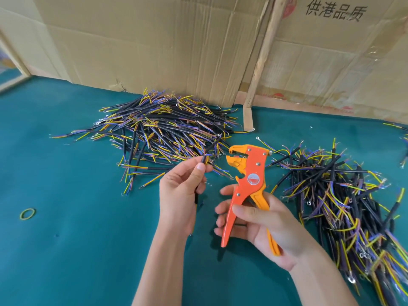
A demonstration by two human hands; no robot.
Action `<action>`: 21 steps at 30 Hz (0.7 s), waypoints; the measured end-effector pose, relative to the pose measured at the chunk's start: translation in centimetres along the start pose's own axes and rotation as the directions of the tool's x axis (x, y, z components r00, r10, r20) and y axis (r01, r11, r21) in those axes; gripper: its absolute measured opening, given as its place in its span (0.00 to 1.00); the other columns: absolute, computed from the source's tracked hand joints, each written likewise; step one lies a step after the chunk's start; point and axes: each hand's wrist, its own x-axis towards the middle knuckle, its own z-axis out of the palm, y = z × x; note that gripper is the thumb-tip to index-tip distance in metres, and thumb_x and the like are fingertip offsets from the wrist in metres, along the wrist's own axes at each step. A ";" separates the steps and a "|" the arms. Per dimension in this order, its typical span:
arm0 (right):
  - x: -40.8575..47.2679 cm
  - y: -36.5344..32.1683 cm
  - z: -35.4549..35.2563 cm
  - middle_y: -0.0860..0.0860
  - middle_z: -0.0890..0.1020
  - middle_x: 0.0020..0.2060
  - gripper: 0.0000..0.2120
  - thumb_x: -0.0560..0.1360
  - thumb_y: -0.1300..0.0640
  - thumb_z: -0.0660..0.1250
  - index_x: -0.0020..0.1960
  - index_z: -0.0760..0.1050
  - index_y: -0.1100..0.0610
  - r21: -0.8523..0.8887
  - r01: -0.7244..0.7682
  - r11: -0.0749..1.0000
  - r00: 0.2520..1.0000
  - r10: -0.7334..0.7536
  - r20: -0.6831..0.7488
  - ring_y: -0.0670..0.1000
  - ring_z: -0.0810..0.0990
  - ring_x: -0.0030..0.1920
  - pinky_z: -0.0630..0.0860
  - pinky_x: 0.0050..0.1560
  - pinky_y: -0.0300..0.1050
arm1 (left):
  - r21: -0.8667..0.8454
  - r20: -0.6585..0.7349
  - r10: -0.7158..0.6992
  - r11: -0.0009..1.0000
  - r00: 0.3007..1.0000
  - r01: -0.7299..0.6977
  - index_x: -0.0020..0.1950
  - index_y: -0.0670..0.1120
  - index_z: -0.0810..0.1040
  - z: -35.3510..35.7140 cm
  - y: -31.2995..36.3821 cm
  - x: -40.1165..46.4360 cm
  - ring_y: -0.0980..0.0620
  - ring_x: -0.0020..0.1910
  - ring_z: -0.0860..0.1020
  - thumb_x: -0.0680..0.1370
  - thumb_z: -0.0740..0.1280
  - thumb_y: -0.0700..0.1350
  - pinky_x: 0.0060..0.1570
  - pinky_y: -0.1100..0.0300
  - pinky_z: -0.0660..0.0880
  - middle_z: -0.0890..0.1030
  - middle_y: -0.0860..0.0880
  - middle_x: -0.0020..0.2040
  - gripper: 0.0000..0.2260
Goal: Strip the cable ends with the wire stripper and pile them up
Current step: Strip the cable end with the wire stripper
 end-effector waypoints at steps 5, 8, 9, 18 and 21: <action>0.1 0.2 0.1 0.68 0.80 0.46 0.20 0.70 0.66 0.73 0.61 0.77 0.67 -0.033 -0.057 0.998 0.998 0.057 -0.025 0.65 0.82 0.43 0.81 0.48 0.62 | 0.074 0.000 0.008 0.997 1.000 -0.008 0.47 0.48 0.88 0.2 0.2 -0.2 0.55 0.35 0.73 0.80 0.68 0.36 0.31 0.65 0.69 0.85 0.45 0.42 0.11; 0.0 0.1 0.2 0.67 0.80 0.45 0.20 0.70 0.67 0.73 0.61 0.77 0.67 -0.070 -0.092 0.993 0.996 0.093 0.005 0.65 0.81 0.43 0.81 0.48 0.63 | 0.111 -0.011 -0.004 0.994 1.000 0.005 0.46 0.51 0.88 0.4 0.3 -0.3 0.56 0.35 0.74 0.80 0.68 0.37 0.30 0.66 0.69 0.86 0.47 0.41 0.12; 0.0 0.1 0.3 0.67 0.79 0.45 0.20 0.70 0.67 0.74 0.61 0.77 0.67 -0.077 -0.094 0.993 0.995 0.096 0.023 0.65 0.81 0.43 0.80 0.49 0.63 | 0.123 -0.014 -0.007 0.992 1.000 0.009 0.46 0.52 0.88 0.4 0.4 -0.3 0.56 0.35 0.75 0.80 0.68 0.37 0.31 0.66 0.70 0.86 0.48 0.41 0.12; 0.0 0.1 0.4 0.63 0.77 0.39 0.18 0.67 0.64 0.77 0.56 0.81 0.62 -0.095 -0.038 0.995 0.999 0.041 0.028 0.62 0.79 0.38 0.80 0.43 0.59 | 0.188 -0.007 -0.020 0.982 1.000 0.021 0.44 0.53 0.87 0.6 0.7 -0.6 0.57 0.35 0.76 0.80 0.69 0.37 0.32 0.67 0.70 0.86 0.50 0.39 0.13; 0.1 0.1 0.4 0.62 0.76 0.37 0.16 0.67 0.63 0.78 0.54 0.81 0.60 -0.099 -0.031 0.995 0.999 0.033 0.026 0.62 0.78 0.36 0.79 0.41 0.57 | 0.193 0.002 -0.020 0.981 1.000 0.019 0.47 0.50 0.86 0.7 0.7 -0.6 0.57 0.34 0.75 0.80 0.68 0.37 0.31 0.67 0.70 0.86 0.50 0.39 0.10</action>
